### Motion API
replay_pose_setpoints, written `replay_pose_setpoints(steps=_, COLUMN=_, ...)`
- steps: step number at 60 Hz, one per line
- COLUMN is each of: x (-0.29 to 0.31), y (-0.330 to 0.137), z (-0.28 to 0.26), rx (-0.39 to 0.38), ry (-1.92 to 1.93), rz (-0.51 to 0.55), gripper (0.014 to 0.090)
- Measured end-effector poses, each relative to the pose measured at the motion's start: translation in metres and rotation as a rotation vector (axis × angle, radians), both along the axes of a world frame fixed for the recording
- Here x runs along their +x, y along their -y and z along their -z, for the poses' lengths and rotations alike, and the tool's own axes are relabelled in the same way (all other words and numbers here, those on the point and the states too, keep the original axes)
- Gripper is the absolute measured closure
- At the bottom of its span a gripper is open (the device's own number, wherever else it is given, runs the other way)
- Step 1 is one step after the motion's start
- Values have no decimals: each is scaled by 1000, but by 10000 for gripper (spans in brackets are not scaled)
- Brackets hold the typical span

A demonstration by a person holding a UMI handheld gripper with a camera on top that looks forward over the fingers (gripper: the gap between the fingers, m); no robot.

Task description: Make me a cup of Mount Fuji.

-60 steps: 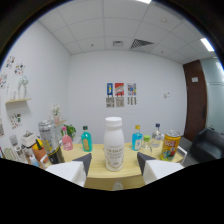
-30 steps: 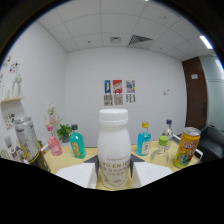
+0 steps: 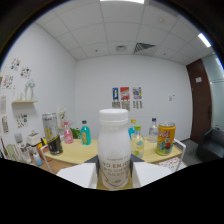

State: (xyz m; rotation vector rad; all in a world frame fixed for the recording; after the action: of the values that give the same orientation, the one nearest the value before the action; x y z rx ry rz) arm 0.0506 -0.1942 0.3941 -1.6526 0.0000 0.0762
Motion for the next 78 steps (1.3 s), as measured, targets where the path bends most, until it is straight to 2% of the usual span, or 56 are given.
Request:
replay_pose_setpoints(steps=19, x=66, y=37, z=212, rx=-261, ry=5, rz=80, gripper=572)
replay_pose_setpoints(steps=27, x=80, y=40, z=265, rx=-342, ry=34, rz=103, gripper=570)
replay_pose_setpoints(steps=40, x=95, y=35, z=282, rx=-381, ry=427, rz=58, gripper=572)
replay_pose_setpoints(steps=67, x=82, y=16, z=260, rx=-306, ry=1495, rz=-192, gripper=574)
replay_pose_setpoints(steps=78, x=78, y=11, z=262, rx=-301, ry=1873, rz=-272, gripper=570)
